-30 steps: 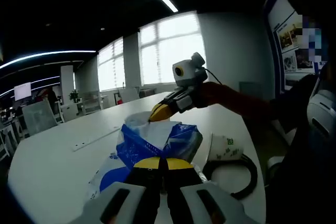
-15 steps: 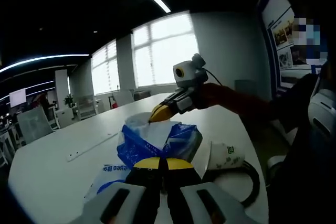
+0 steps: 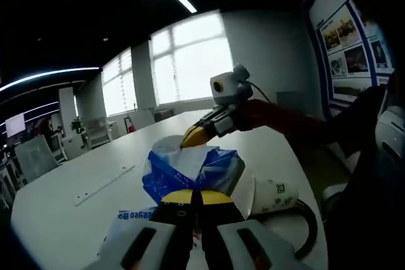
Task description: Arrange the tabletop items into an orderly group along one side of the table until the central work area is clear of visible clutter.
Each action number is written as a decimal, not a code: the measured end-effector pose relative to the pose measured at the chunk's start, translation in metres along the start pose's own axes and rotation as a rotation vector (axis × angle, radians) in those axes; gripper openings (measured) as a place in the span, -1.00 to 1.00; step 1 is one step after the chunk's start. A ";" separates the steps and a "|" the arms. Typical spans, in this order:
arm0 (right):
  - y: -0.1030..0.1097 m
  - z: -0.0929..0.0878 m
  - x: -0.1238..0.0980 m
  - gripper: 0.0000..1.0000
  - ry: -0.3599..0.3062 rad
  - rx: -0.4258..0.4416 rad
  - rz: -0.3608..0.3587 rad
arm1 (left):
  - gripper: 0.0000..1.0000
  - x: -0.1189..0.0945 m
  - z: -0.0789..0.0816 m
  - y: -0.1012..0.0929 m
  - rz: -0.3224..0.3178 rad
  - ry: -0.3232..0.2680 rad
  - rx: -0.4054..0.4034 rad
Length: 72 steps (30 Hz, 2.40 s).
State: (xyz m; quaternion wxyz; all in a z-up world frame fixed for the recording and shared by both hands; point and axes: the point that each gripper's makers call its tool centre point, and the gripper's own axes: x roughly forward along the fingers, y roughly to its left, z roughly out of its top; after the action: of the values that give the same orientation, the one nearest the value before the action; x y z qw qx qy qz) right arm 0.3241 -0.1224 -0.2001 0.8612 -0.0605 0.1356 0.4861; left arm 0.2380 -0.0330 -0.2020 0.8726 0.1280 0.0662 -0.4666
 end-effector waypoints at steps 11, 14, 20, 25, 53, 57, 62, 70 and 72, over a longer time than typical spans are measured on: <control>-0.008 0.000 -0.011 -1.00 -0.011 0.024 -0.027 | -1.00 0.008 0.002 -0.005 -0.026 0.008 0.023; -0.012 0.001 -0.014 -1.00 -0.013 0.019 -0.039 | -1.00 0.011 0.003 -0.003 -0.029 0.009 0.030; -0.015 0.001 -0.024 -1.00 -0.026 0.012 -0.076 | -1.00 0.021 0.007 0.001 -0.033 -0.006 0.041; -0.021 0.001 -0.032 -1.00 -0.034 0.010 -0.097 | -1.00 0.027 0.008 0.008 -0.034 -0.016 0.028; -0.038 -0.008 -0.064 -1.00 -0.075 0.027 -0.183 | -1.00 0.057 0.015 0.010 -0.043 0.007 0.048; -0.035 -0.010 -0.067 -1.00 -0.080 0.031 -0.190 | -1.00 0.062 0.015 0.014 -0.049 0.011 0.054; -0.038 -0.007 -0.073 -1.00 -0.089 0.031 -0.200 | -1.00 0.067 0.018 0.013 -0.054 0.011 0.059; -0.044 -0.008 -0.080 -1.00 -0.090 0.020 -0.237 | -1.00 0.078 0.023 0.011 -0.070 0.026 0.078; -0.046 -0.009 -0.082 -1.00 -0.089 0.019 -0.246 | -1.00 0.079 0.022 0.009 -0.074 0.034 0.087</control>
State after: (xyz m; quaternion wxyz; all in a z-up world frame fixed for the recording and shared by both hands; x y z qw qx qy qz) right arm 0.3211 -0.2160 -0.1859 0.9200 -0.0470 0.0934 0.3778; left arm 0.2897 -0.0974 -0.1981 0.8471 0.1712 0.0656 -0.4989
